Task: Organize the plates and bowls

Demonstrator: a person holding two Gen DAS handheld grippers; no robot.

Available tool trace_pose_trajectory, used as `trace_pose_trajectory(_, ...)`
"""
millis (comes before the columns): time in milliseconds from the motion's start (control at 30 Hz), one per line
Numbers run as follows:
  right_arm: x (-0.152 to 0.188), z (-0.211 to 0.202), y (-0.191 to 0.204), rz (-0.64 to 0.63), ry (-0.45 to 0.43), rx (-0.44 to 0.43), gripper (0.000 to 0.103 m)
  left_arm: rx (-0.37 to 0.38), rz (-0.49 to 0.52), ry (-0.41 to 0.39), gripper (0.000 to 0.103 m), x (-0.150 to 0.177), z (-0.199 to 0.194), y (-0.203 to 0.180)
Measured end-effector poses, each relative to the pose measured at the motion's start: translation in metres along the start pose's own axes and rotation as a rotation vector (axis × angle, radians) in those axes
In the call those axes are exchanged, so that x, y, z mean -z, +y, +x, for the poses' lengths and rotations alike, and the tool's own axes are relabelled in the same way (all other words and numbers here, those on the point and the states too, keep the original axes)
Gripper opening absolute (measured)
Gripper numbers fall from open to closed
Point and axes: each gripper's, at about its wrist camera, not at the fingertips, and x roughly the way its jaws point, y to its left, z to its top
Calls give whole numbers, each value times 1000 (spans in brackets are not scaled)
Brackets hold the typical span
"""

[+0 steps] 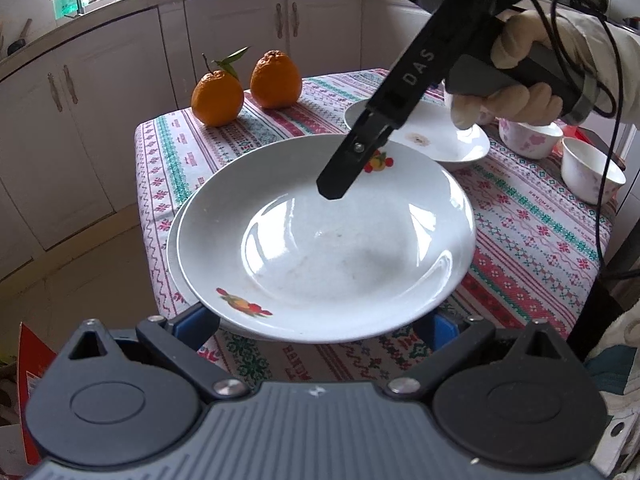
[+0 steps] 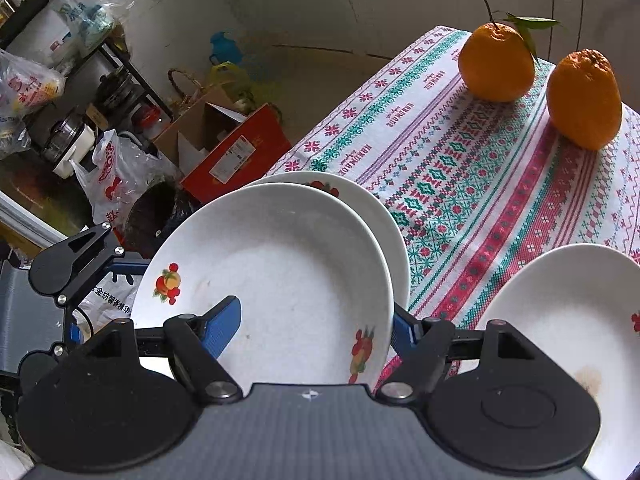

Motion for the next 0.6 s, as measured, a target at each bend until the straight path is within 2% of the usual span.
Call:
trace_pose_trajectory(367,4,-6,-2,25,-11,-8,81,-42,42,23,101,-1,5,3)
trace_pose_trajectory(500,7,-7,2,17,-10,-9,81,-37,76,-9,102,-2,5,1)
trace_pose_trajectory(600,9,-6,3,19,-8,-3,81,-19,59,-14,102,-4,8,1)
